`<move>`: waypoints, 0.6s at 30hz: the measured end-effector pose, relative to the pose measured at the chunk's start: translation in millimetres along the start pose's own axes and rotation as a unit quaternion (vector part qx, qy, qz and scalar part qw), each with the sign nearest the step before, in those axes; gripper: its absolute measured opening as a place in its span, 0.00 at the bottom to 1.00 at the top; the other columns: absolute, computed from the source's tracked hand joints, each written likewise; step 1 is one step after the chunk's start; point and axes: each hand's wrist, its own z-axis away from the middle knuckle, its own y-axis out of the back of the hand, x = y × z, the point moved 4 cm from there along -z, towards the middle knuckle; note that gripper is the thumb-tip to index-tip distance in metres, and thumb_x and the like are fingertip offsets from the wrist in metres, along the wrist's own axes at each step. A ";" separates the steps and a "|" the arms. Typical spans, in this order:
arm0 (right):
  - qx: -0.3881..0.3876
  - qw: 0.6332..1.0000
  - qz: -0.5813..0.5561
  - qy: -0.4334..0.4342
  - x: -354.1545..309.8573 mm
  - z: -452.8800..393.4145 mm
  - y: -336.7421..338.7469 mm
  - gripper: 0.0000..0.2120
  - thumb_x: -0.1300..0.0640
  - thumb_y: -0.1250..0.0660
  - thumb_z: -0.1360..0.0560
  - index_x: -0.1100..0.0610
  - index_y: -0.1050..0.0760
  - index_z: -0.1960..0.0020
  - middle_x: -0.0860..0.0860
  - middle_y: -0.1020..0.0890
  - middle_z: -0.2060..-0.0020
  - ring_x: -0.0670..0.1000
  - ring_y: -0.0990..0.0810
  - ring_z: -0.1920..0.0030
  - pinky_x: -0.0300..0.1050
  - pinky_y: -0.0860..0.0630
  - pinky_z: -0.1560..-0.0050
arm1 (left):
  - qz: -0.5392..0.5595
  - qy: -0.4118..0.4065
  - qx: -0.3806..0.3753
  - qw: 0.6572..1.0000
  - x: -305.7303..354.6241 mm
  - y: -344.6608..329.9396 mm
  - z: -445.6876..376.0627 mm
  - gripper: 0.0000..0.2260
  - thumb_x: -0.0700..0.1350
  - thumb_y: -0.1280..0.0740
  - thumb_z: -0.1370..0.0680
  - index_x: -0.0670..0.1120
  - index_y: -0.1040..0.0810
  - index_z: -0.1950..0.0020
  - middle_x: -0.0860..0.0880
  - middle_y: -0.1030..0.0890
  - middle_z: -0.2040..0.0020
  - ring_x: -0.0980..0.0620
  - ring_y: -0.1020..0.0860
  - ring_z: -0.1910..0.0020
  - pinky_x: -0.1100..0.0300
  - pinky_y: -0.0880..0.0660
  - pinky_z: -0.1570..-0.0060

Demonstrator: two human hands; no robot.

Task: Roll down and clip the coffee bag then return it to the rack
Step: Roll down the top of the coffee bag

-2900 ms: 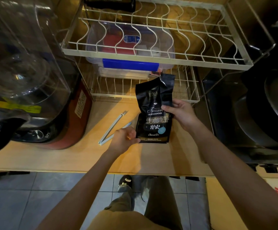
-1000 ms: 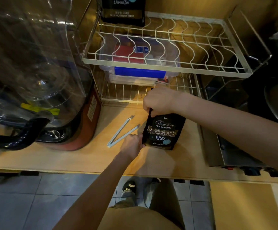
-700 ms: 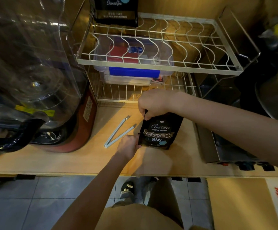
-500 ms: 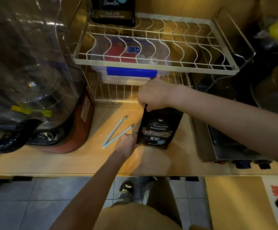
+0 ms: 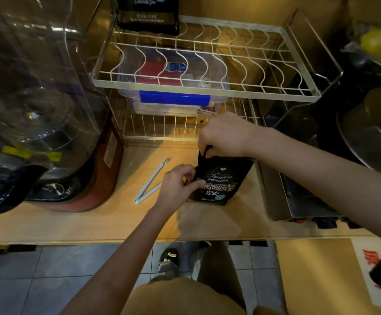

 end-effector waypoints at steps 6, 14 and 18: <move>0.017 0.995 -0.090 -0.038 -2.2 13.8 14.6 0.09 0.52 0.35 0.25 0.53 0.21 0.48 0.49 0.19 0.52 0.45 0.26 0.55 0.42 0.30 0.56 | 0.013 -0.054 0.062 0.997 14.8 -16.8 14.0 0.11 0.43 0.29 0.31 0.43 0.29 0.68 0.49 0.28 0.67 0.59 0.33 0.67 0.65 0.35 0.65; -0.109 0.985 0.124 -0.040 -24.8 -3.5 -14.5 0.09 0.61 0.39 0.24 0.60 0.28 0.44 0.55 0.21 0.49 0.54 0.22 0.50 0.45 0.28 0.56 | 0.010 -0.069 0.053 0.996 25.2 -35.4 21.7 0.09 0.42 0.29 0.31 0.40 0.26 0.67 0.43 0.23 0.66 0.57 0.30 0.63 0.69 0.34 0.66; -0.099 0.988 0.116 -0.039 -24.2 1.3 -14.8 0.07 0.63 0.38 0.24 0.59 0.27 0.46 0.53 0.24 0.59 0.54 0.22 0.55 0.44 0.31 0.62 | 0.083 -0.015 0.033 0.996 18.2 -24.0 26.4 0.10 0.44 0.26 0.33 0.44 0.22 0.56 0.49 0.23 0.55 0.66 0.27 0.58 0.78 0.34 0.60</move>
